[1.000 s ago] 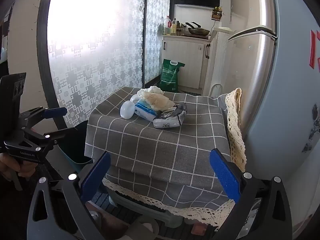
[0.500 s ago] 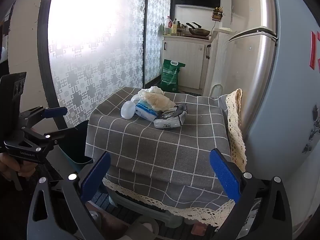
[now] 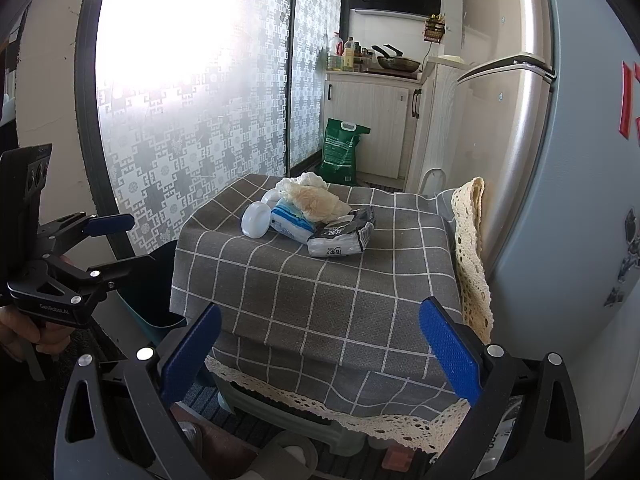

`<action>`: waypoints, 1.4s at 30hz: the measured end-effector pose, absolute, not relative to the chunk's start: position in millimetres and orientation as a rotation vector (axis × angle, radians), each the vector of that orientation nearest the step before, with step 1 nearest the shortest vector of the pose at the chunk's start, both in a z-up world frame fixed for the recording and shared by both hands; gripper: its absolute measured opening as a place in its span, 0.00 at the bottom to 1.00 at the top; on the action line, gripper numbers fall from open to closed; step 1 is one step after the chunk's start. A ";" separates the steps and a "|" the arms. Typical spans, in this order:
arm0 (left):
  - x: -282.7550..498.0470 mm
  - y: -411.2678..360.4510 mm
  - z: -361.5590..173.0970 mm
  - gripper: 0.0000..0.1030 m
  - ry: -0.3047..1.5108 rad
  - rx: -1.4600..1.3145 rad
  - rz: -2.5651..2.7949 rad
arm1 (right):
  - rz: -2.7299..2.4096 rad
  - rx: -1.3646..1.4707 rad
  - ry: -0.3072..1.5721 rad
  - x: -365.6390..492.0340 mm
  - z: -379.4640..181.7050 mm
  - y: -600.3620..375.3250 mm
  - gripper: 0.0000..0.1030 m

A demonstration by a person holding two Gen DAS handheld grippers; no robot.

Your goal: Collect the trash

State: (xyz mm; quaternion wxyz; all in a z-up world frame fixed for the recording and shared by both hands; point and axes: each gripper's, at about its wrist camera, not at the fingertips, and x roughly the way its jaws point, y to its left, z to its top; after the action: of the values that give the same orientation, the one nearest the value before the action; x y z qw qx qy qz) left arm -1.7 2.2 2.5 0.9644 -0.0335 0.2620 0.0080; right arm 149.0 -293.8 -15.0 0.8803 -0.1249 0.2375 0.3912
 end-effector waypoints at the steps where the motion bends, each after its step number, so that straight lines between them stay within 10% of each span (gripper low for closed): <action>1: -1.7 1.8 2.2 0.97 0.530 -0.067 0.017 | 0.815 -0.260 0.495 149.0 -14.9 -293.7 0.97; 42: -1.7 1.0 4.8 0.97 0.529 -0.065 0.017 | 0.823 -0.257 0.499 148.1 -15.3 -292.2 0.97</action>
State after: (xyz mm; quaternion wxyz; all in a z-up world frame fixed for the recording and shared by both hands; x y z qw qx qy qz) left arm -1.7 1.0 4.8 0.9646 -0.0323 0.2615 0.0084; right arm 148.1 -292.2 -15.3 0.8785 -0.1231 0.2394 0.3947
